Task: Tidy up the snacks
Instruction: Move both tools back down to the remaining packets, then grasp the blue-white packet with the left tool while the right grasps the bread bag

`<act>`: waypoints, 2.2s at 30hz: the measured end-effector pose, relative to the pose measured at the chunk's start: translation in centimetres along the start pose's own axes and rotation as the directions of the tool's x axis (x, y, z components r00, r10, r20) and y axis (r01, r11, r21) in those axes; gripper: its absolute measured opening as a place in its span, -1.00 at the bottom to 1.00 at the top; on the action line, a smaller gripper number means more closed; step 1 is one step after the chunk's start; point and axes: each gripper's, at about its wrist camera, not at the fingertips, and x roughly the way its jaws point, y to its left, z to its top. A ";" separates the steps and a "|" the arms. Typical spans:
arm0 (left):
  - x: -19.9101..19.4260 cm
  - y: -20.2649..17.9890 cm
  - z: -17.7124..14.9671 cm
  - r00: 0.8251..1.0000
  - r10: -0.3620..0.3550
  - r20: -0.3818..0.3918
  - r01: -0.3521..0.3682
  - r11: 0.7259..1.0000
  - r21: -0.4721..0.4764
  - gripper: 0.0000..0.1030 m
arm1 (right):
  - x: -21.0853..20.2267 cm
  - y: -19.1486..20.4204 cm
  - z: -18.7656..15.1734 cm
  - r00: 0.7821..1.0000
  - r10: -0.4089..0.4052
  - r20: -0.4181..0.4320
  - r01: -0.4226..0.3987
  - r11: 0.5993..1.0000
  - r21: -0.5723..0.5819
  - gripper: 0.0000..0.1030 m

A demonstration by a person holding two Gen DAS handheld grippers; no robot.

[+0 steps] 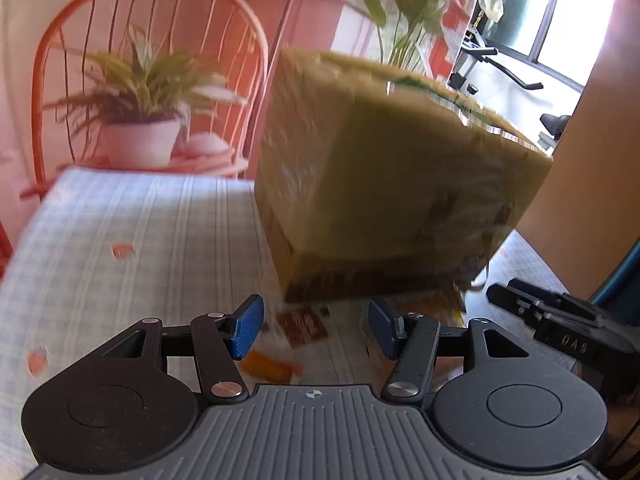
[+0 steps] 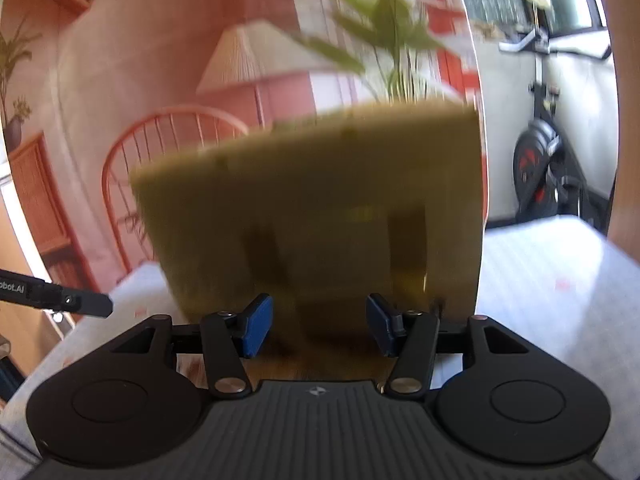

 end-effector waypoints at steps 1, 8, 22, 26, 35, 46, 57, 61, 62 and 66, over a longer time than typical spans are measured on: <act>0.2 0.1 -0.4 1.000 0.001 -0.008 -0.001 1.000 -0.004 0.18 | 0.0 0.1 -0.5 1.000 0.001 -0.015 -0.001 1.000 -0.008 0.08; 0.9 1.5 -3.3 0.994 0.092 -0.053 -0.092 0.996 0.009 0.24 | 1.0 0.9 -2.7 0.994 0.025 -0.107 -0.027 0.999 -0.025 0.25; 1.1 2.3 -7.4 0.995 0.091 -0.049 -0.095 0.992 -0.078 0.37 | 5.0 4.6 -3.1 0.979 -0.003 -0.205 -0.023 0.992 -0.124 1.00; 1.2 2.4 -7.8 0.995 0.093 -0.041 -0.096 0.993 -0.074 0.37 | 6.6 5.6 -3.5 0.970 -0.047 -0.239 0.004 0.984 -0.180 1.00; 2.0 2.3 -8.2 0.995 0.084 -0.052 -0.088 0.993 -0.075 0.37 | 7.6 6.3 -4.6 0.970 -0.133 -0.204 0.074 0.958 -0.276 0.94; 1.8 2.3 -8.6 0.991 0.131 -0.040 -0.133 0.988 -0.075 -0.04 | 5.5 6.1 -5.2 0.979 -0.072 -0.193 0.015 0.960 -0.280 0.55; 0.0 1.4 -8.5 0.993 0.120 -0.013 -0.121 0.986 -0.111 -0.05 | 2.9 6.1 -6.6 0.981 -0.020 -0.195 -0.033 0.964 -0.263 0.53; -0.4 0.2 -8.7 0.994 0.107 -0.010 -0.108 0.991 -0.085 -0.06 | 2.7 5.8 -6.6 0.982 -0.004 -0.189 -0.041 0.971 -0.235 0.53; -0.5 0.2 -8.7 0.994 0.106 -0.008 -0.107 0.991 -0.082 -0.06 | 2.6 5.7 -6.6 0.982 0.001 -0.187 -0.044 0.973 -0.226 0.52; -0.8 -0.2 -8.5 0.994 0.108 0.000 -0.108 0.991 -0.076 -0.06 | 2.1 4.8 -6.6 0.984 0.047 -0.171 -0.077 0.982 -0.174 0.52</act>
